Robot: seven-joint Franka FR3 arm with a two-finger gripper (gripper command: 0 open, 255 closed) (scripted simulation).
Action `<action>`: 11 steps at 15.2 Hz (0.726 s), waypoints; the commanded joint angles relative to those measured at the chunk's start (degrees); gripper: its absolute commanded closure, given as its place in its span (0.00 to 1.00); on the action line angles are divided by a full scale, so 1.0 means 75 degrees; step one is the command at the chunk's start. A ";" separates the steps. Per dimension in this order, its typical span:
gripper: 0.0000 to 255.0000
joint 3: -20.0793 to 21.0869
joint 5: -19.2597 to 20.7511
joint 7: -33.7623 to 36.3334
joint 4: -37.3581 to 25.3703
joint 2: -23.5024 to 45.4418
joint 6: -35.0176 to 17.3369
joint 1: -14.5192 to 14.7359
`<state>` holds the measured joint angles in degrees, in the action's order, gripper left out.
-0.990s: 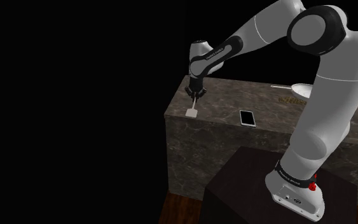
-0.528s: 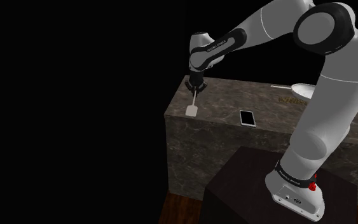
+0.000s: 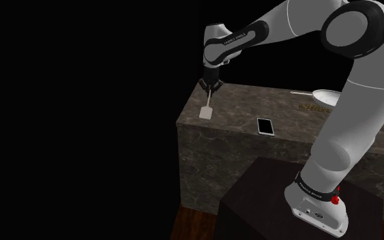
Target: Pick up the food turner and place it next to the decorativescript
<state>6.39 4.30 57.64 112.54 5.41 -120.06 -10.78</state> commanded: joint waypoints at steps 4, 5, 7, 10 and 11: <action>1.00 -0.0152 -0.0073 -0.0385 0.0147 -0.0332 0.0166 -0.0191; 1.00 -0.0232 -0.0094 -0.0563 0.0280 -0.0438 0.0128 -0.0282; 1.00 -0.0401 -0.0129 -0.0924 0.0519 -0.0629 0.0061 -0.0462; 1.00 -0.0668 -0.0165 -0.1472 0.0810 -0.0864 -0.0022 -0.0729; 1.00 -0.0761 -0.0173 -0.1656 0.0890 -0.0929 -0.0045 -0.0817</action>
<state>1.33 3.08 46.63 119.03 -1.24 -120.48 -16.28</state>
